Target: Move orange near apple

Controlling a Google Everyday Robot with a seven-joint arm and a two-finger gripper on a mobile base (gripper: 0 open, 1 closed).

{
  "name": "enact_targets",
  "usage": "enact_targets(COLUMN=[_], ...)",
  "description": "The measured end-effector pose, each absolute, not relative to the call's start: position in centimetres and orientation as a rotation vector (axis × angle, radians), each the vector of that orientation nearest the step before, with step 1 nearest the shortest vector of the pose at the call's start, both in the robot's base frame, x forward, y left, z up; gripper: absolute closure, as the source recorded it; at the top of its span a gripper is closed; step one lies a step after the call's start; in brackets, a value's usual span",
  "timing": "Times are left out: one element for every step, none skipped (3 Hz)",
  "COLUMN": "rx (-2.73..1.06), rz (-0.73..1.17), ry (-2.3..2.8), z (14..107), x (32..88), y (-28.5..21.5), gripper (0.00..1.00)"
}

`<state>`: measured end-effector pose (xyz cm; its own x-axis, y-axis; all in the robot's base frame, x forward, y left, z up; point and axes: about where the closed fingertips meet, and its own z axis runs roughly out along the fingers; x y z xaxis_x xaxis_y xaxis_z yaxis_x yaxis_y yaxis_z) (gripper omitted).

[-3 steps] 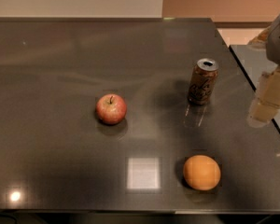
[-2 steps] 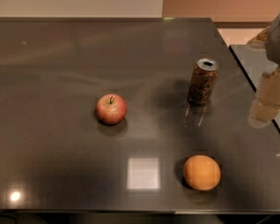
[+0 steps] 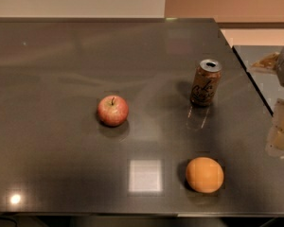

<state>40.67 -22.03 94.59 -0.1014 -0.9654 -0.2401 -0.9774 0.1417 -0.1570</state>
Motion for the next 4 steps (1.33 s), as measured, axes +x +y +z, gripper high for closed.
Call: enact_targets(rx=[-1.944,-1.962,-1.946,-1.935], rz=[0.160,0.257,0.370,0.461], ry=[2.053,1.956,1.901,1.851], z=[92.9,91.2,89.8,88.5], x=[38.4,36.3,34.7,33.5], y=[-20.9,-19.3,-17.9,-16.7], gripper=[0.00,0.00,0.00,0.00])
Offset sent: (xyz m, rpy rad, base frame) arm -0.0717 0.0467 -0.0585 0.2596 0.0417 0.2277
